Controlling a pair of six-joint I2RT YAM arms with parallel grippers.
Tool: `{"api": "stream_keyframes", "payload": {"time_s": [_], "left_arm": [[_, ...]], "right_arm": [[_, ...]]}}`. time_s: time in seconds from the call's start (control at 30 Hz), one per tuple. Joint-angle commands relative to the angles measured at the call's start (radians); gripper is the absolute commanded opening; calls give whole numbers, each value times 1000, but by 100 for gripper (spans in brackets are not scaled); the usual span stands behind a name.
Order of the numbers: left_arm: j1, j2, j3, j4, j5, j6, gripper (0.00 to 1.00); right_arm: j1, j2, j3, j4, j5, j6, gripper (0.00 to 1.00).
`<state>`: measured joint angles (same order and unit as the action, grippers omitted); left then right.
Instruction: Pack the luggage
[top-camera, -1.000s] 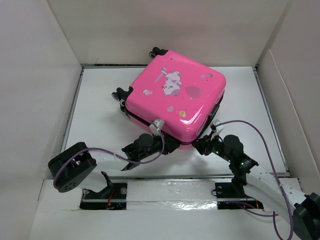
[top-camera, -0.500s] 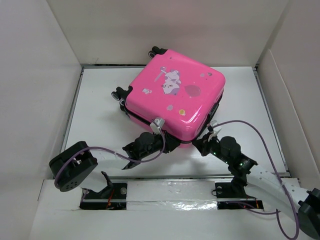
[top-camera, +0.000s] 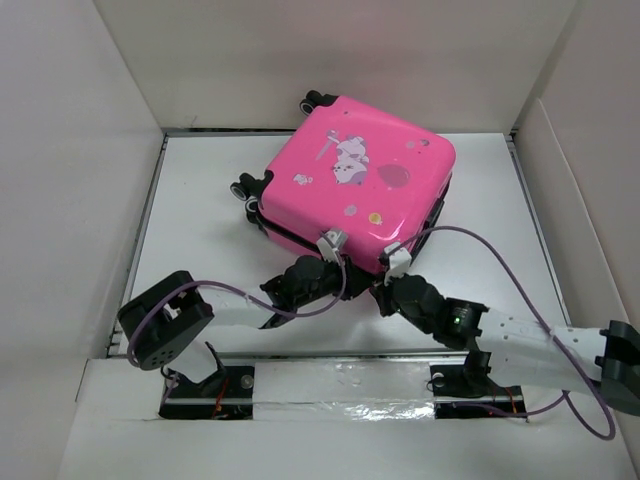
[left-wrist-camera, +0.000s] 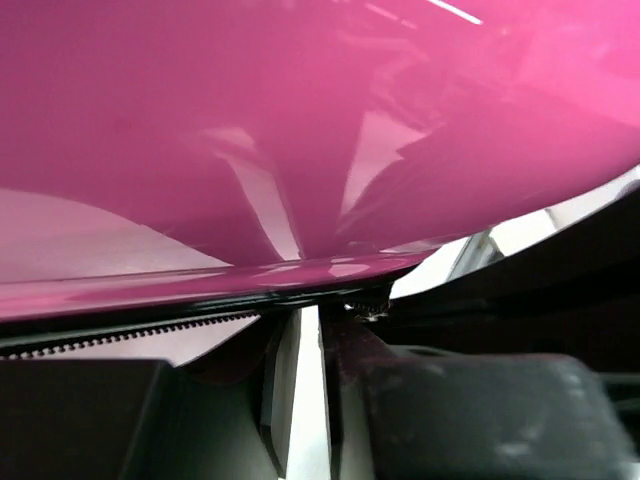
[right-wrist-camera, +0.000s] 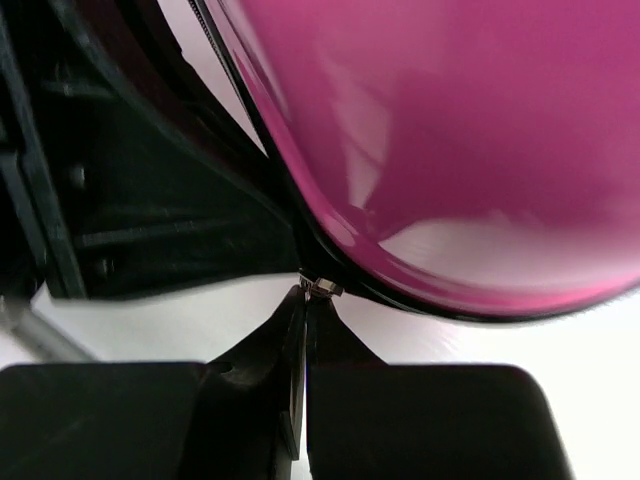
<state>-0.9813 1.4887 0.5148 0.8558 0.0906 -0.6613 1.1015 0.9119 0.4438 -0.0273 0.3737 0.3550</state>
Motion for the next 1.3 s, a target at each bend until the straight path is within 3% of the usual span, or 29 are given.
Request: {"api": "stream_keyframes", "payload": {"time_s": [0.0, 0.07, 0.1, 0.2, 0.37, 0.53, 0.57, 0.7, 0.77, 0.93, 1.27], "left_arm": [[41, 38, 126, 126, -45, -29, 14], [53, -13, 79, 126, -69, -38, 28], [76, -42, 56, 120, -74, -41, 50], [127, -207, -33, 8, -126, -49, 72], [300, -555, -121, -284, -166, -70, 78], [533, -731, -69, -468, -215, -145, 88], [634, -725, -56, -460, -198, -153, 88], [867, -587, -24, -306, -33, -256, 89], [920, -462, 17, -244, 24, -303, 90], [958, -222, 164, -186, 107, -339, 94], [958, -4, 364, -175, 120, -343, 94]], "right_arm": [[116, 100, 127, 246, -225, 41, 0], [116, 174, 128, 311, -161, 41, 0], [116, 186, 127, 338, -116, 42, 0], [94, 185, 104, 356, -116, 44, 0], [40, 142, 33, 380, -194, 53, 0], [18, 130, 19, 399, -245, 39, 0], [9, 131, 21, 397, -249, 32, 0], [0, 131, 18, 389, -283, 22, 0], [0, 122, 16, 389, -297, 13, 0], [0, 130, 12, 398, -332, 2, 0], [0, 127, 1, 415, -366, 7, 0]]}}
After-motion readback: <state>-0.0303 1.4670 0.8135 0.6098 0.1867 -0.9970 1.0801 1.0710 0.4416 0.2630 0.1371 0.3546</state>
